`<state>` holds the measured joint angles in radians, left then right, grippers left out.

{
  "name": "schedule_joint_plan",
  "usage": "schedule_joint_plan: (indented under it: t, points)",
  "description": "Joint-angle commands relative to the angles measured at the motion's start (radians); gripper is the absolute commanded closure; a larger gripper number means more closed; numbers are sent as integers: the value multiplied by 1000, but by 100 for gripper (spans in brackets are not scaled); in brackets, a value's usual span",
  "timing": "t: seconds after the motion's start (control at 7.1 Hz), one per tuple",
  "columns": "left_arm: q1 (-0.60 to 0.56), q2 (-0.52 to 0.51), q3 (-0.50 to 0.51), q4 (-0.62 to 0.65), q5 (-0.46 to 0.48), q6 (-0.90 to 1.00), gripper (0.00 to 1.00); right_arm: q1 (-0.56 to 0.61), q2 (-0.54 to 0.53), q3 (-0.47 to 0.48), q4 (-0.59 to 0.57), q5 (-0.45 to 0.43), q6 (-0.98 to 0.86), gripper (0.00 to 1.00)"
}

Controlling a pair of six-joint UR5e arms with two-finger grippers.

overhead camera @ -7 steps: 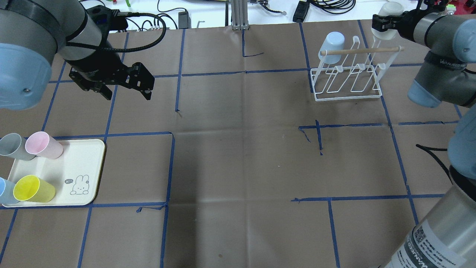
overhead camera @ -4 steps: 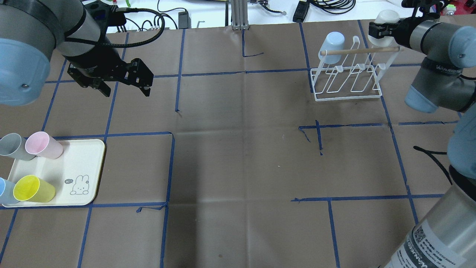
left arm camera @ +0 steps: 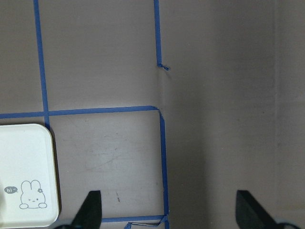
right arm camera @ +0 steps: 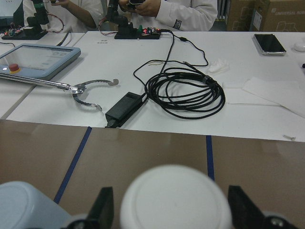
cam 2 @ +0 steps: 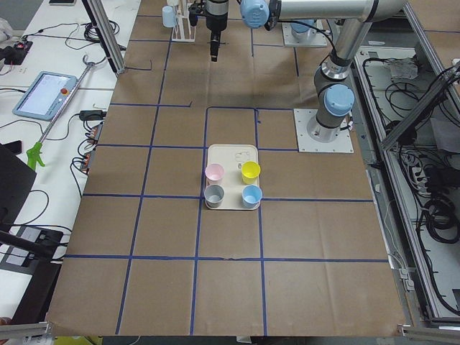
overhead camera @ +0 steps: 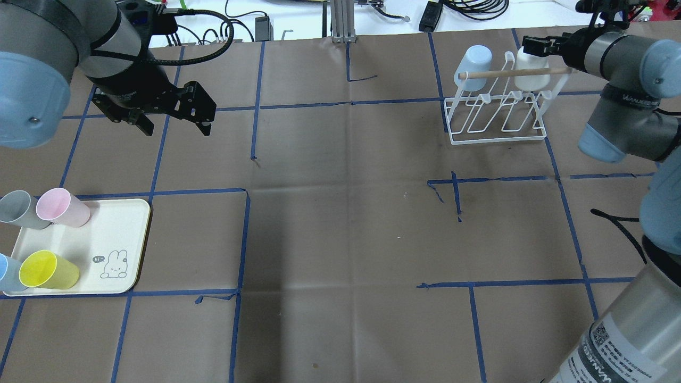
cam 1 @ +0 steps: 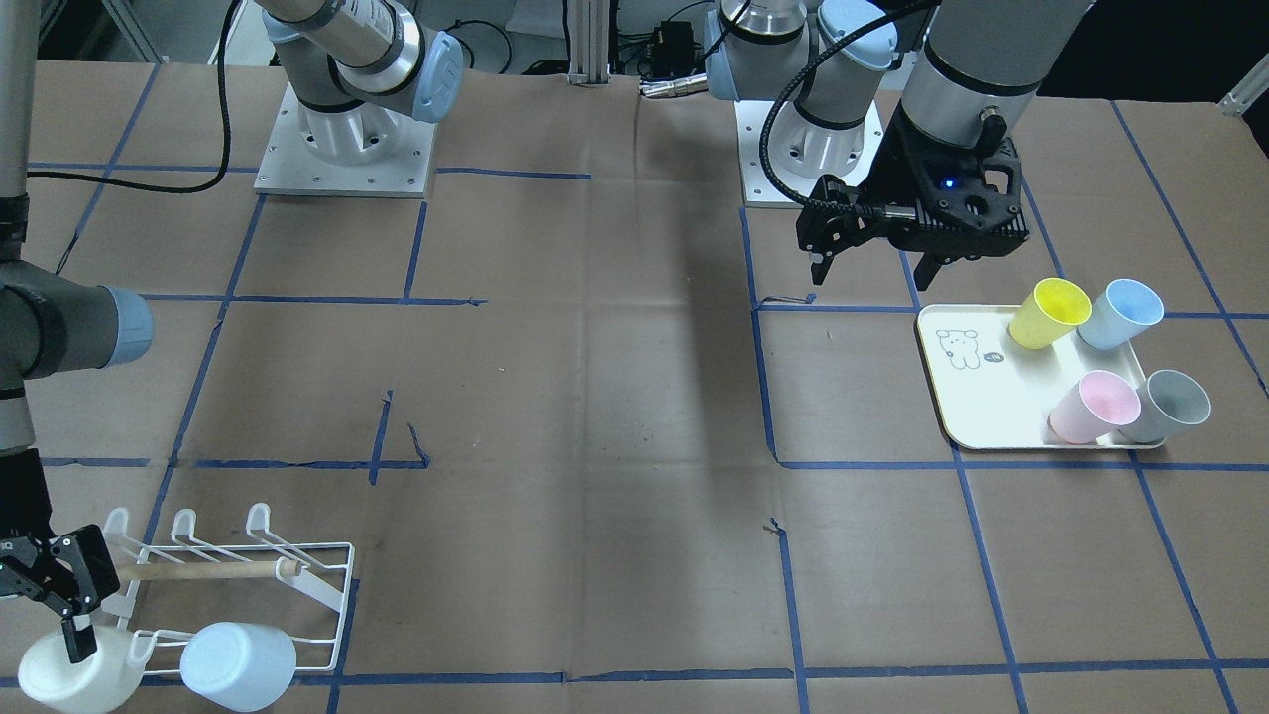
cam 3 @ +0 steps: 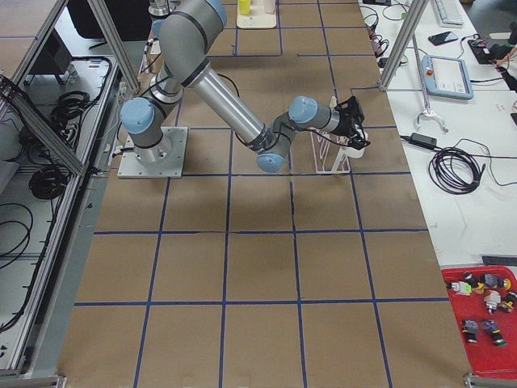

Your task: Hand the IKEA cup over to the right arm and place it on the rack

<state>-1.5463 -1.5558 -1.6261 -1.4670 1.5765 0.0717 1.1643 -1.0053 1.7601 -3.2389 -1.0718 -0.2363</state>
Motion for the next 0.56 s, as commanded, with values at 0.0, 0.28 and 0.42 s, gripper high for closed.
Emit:
schedule_joint_plan:
  t: [0.0, 0.28, 0.42]
  points:
    - [0, -1, 0, 1, 5, -1, 1, 2, -25, -7, 17, 3, 11, 0]
    - [-2, -1, 0, 7, 2, -1, 1, 9, -141, -28, 324, -5, 6, 0]
    - [-2, -1, 0, 7, 0, -1, 1, 23, -210, -33, 504, -81, 6, 0]
